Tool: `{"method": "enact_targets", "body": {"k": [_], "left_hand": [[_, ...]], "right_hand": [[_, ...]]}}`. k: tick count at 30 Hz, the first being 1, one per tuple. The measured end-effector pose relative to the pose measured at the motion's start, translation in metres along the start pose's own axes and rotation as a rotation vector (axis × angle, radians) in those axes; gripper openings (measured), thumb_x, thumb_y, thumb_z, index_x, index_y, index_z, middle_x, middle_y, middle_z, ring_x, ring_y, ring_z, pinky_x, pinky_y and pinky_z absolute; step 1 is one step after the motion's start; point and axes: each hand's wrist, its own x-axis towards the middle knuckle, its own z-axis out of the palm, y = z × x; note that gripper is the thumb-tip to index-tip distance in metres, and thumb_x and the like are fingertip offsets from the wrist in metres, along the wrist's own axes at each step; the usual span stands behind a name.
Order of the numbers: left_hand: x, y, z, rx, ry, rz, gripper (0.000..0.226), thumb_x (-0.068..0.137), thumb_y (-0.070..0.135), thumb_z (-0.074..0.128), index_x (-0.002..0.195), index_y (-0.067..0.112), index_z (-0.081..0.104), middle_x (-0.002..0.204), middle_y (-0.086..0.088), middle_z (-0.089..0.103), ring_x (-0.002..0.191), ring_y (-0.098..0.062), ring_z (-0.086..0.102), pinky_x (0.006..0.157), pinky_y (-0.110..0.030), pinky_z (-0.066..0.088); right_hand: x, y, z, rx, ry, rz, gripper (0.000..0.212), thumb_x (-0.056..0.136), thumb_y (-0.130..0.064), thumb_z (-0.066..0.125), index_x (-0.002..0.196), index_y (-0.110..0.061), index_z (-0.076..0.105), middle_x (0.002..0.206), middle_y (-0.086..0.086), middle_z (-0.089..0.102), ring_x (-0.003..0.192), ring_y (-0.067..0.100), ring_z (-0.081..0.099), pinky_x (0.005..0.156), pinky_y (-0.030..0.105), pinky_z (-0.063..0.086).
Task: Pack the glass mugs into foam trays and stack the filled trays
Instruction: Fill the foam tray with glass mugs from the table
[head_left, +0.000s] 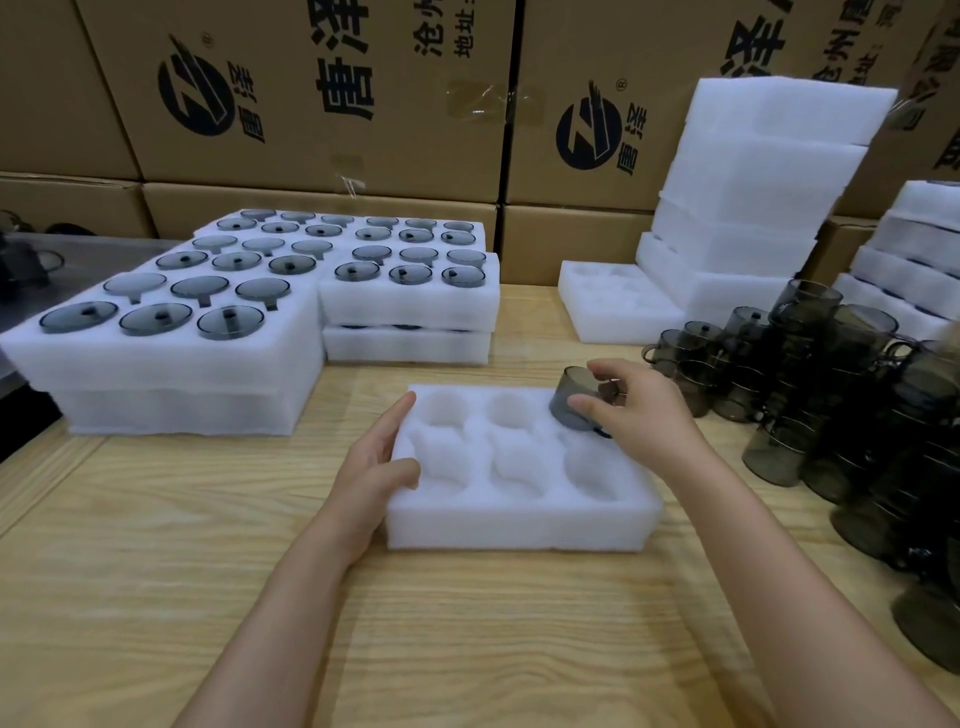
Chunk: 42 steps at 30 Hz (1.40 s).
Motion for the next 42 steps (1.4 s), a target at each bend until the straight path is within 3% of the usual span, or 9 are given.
{"method": "enact_targets", "body": {"k": [4, 10, 15, 18, 22, 25, 31, 38, 42], "left_hand": [[-0.001, 0.001, 0.0, -0.01, 0.0, 0.001, 0.087, 0.051, 0.005, 0.049, 0.132, 0.035, 0.046, 0.111, 0.012, 0.069, 0.097, -0.01, 0.064, 0.075, -0.024, 0.049], [-0.001, 0.002, 0.001, -0.023, -0.005, 0.007, 0.088, 0.051, 0.005, 0.049, 0.134, 0.034, 0.047, 0.116, 0.013, 0.066, 0.101, -0.009, 0.064, 0.074, -0.022, 0.049], [-0.002, 0.003, 0.001, -0.018, -0.007, 0.009, 0.089, 0.051, 0.005, 0.048, 0.136, 0.031, 0.047, 0.118, 0.012, 0.065, 0.102, -0.009, 0.063, 0.073, -0.022, 0.049], [-0.003, 0.003, 0.001, -0.016, -0.013, 0.008, 0.091, 0.05, 0.005, 0.048, 0.137, 0.03, 0.046, 0.122, 0.007, 0.063, 0.105, -0.013, 0.062, 0.075, -0.024, 0.048], [-0.003, 0.004, 0.001, -0.011, -0.008, 0.006, 0.09, 0.05, 0.004, 0.047, 0.135, 0.032, 0.047, 0.116, 0.014, 0.066, 0.101, -0.01, 0.064, 0.074, -0.024, 0.049], [-0.004, 0.005, 0.001, -0.005, -0.006, 0.008, 0.088, 0.05, 0.004, 0.048, 0.133, 0.033, 0.048, 0.116, 0.014, 0.066, 0.099, -0.008, 0.064, 0.073, -0.022, 0.049], [-0.004, 0.003, 0.003, -0.014, 0.008, 0.013, 0.084, 0.05, 0.005, 0.048, 0.129, 0.036, 0.05, 0.12, 0.012, 0.064, 0.104, -0.01, 0.063, 0.071, -0.02, 0.049], [-0.002, 0.001, 0.001, -0.017, -0.001, 0.033, 0.084, 0.05, 0.004, 0.048, 0.129, 0.035, 0.052, 0.115, 0.011, 0.067, 0.096, -0.007, 0.065, 0.069, -0.019, 0.05], [-0.002, 0.002, 0.001, -0.005, -0.006, 0.059, 0.084, 0.05, 0.004, 0.048, 0.129, 0.031, 0.052, 0.117, 0.014, 0.065, 0.096, 0.001, 0.064, 0.07, -0.014, 0.05]], "right_hand": [[0.004, -0.007, 0.005, -0.202, -0.097, -0.029, 0.059, 0.081, -0.034, 0.072, 0.131, -0.008, 0.053, 0.125, 0.006, 0.052, 0.111, 0.022, 0.052, 0.086, 0.028, 0.039], [0.008, -0.008, 0.009, -0.153, -0.103, 0.029, 0.062, 0.074, -0.034, 0.078, 0.128, -0.012, 0.056, 0.116, 0.001, 0.047, 0.109, 0.019, 0.052, 0.087, 0.027, 0.04], [0.017, -0.005, 0.002, -0.07, -0.275, 0.096, 0.06, 0.074, -0.04, 0.076, 0.123, -0.014, 0.053, 0.114, -0.001, 0.045, 0.101, 0.02, 0.055, 0.069, 0.027, 0.048], [0.03, -0.009, -0.003, 0.043, -0.331, 0.149, 0.073, 0.077, -0.067, 0.058, 0.13, -0.018, 0.047, 0.134, -0.002, 0.043, 0.115, 0.018, 0.049, 0.083, 0.029, 0.04], [0.049, -0.019, 0.02, -0.252, -0.356, -0.007, 0.07, 0.095, -0.06, 0.023, 0.148, -0.016, 0.027, 0.156, 0.002, 0.021, 0.145, 0.023, 0.009, 0.114, 0.041, 0.011], [0.053, -0.012, 0.035, -0.446, -0.461, -0.019, 0.063, 0.097, -0.057, 0.012, 0.151, -0.025, 0.015, 0.16, -0.003, 0.005, 0.146, 0.021, -0.007, 0.116, 0.045, -0.005], [0.048, 0.002, 0.046, -0.553, -0.476, -0.072, 0.053, 0.098, -0.052, 0.009, 0.149, -0.038, 0.006, 0.159, -0.009, -0.001, 0.145, 0.015, -0.012, 0.111, 0.05, -0.015], [0.042, 0.0, 0.042, -0.491, -0.438, -0.075, 0.054, 0.098, -0.054, 0.015, 0.146, -0.033, 0.025, 0.154, -0.006, 0.025, 0.144, 0.017, 0.014, 0.114, 0.049, 0.006], [0.037, -0.002, 0.029, 0.041, -0.066, -0.044, 0.045, 0.1, -0.042, 0.031, 0.108, -0.008, 0.059, 0.101, 0.003, 0.058, 0.096, 0.02, 0.051, 0.082, 0.034, 0.034]]}}
